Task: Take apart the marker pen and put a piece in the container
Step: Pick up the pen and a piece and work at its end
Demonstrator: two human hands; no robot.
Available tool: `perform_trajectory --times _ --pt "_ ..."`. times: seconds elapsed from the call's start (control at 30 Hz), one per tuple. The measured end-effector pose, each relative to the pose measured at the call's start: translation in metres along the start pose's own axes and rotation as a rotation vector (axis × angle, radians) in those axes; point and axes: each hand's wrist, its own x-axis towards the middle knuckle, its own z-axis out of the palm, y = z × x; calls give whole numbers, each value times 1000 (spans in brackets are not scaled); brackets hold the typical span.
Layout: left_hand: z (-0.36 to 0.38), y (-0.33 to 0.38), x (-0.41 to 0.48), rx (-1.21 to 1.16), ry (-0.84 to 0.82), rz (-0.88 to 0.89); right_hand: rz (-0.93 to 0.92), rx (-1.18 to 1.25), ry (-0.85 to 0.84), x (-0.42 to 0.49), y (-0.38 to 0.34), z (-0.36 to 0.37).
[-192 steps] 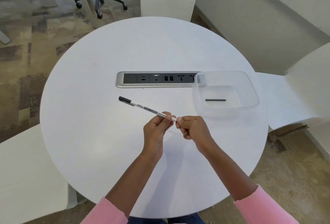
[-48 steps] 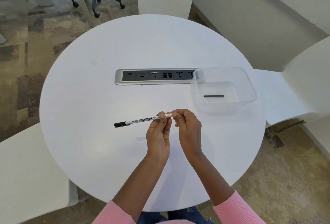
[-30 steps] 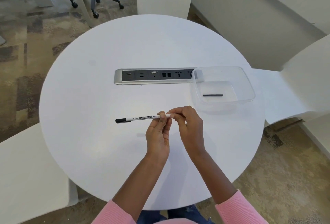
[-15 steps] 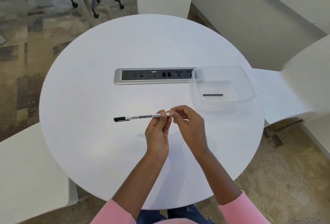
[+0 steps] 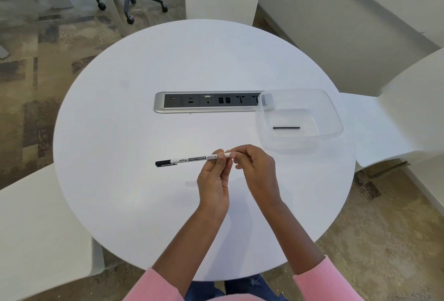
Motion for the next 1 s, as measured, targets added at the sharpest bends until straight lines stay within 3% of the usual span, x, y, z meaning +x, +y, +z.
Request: perform_trajectory --times 0.33,0.5,0.73,1.0 --pt "-3 -2 1 60 -48 42 -3 -217 -101 -1 -3 -3" --pt "-5 -3 1 100 -60 53 48 -191 -161 1 -3 -8" --pt "-4 -1 2 56 -30 29 -56 -87 14 -7 4 -5" --pt "-5 -6 0 73 -26 50 -129 -82 88 -7 3 -1"
